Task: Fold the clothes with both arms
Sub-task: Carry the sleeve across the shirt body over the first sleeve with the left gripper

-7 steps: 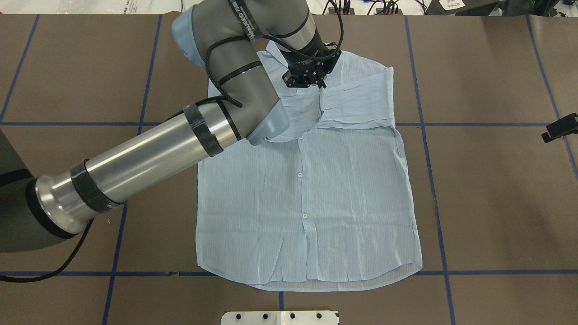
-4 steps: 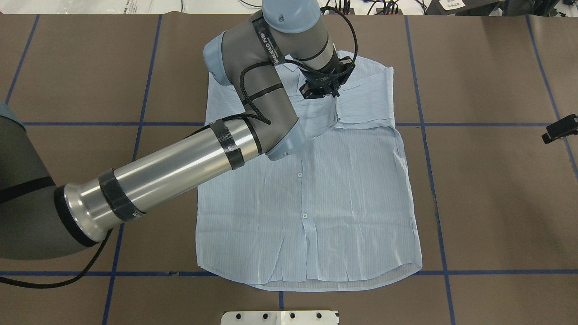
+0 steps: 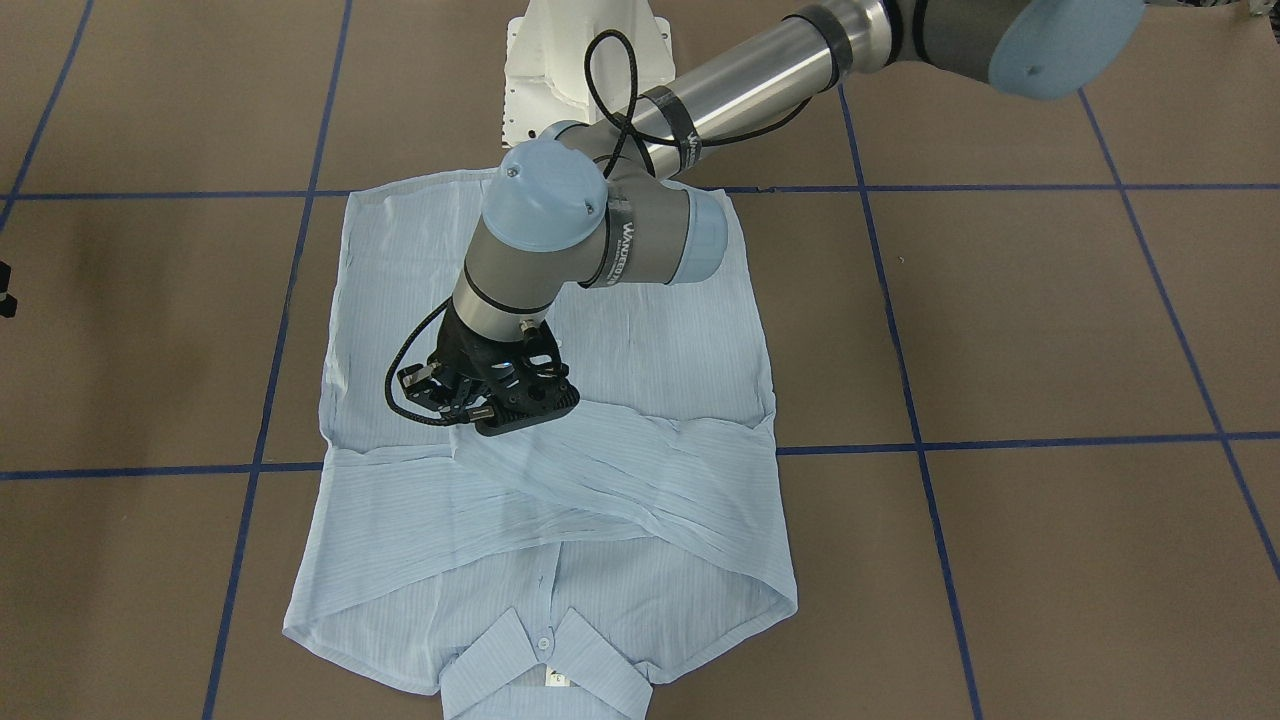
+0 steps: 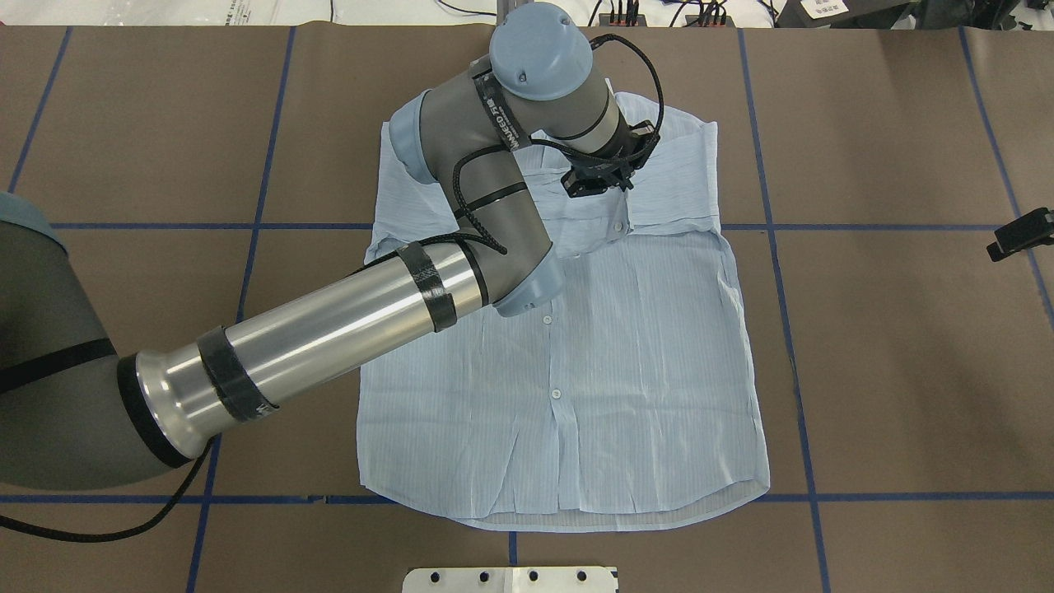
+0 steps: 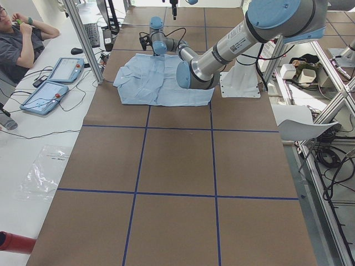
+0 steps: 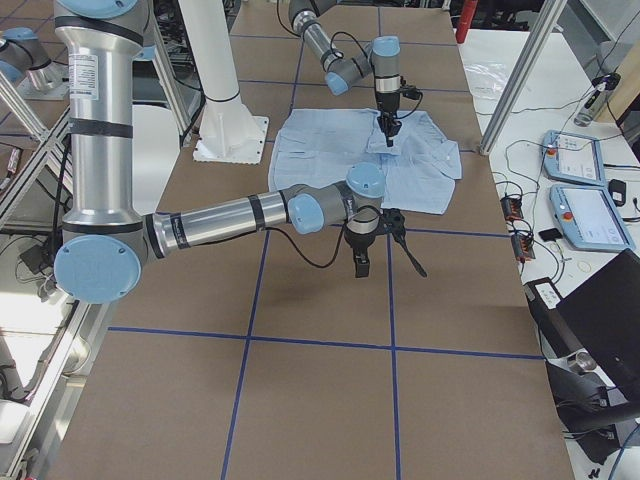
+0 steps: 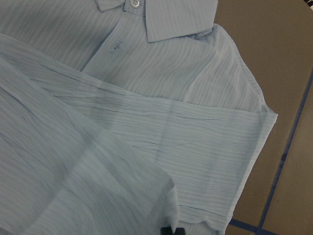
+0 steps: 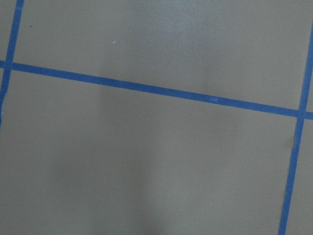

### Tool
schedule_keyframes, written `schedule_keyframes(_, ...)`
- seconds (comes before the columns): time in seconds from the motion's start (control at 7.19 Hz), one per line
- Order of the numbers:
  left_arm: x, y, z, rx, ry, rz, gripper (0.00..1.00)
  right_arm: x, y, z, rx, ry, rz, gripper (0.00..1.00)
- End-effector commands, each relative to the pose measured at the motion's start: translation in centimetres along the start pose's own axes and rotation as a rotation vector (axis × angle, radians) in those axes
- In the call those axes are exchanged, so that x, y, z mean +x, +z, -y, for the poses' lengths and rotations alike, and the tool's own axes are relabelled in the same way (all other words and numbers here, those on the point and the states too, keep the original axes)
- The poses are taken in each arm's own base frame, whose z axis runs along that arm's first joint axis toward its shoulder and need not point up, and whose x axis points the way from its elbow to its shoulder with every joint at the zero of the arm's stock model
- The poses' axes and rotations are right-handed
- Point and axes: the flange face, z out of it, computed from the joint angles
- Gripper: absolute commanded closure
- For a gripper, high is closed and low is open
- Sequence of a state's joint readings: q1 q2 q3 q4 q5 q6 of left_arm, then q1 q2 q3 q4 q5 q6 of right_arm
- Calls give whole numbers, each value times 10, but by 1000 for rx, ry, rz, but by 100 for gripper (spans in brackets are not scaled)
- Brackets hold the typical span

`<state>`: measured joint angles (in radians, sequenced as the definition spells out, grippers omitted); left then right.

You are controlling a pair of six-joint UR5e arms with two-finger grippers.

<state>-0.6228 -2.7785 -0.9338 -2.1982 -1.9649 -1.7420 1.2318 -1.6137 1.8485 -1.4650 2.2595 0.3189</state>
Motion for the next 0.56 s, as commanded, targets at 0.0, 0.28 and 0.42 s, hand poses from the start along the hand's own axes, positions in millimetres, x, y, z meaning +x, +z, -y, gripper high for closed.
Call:
schedule_keyframes(0.0,-4,16,-12,57,-10,-75,51,-2,-1,1,4,-4,1,0)
schedule_keyframes(0.28,-3,14,-14,51,12,-103,0,-5,-4,5,11,-9,5,0)
schedule_keyframes(0.42,-4,12,-13,51,27,-103,0,-8,-7,4,15,-14,10,0)
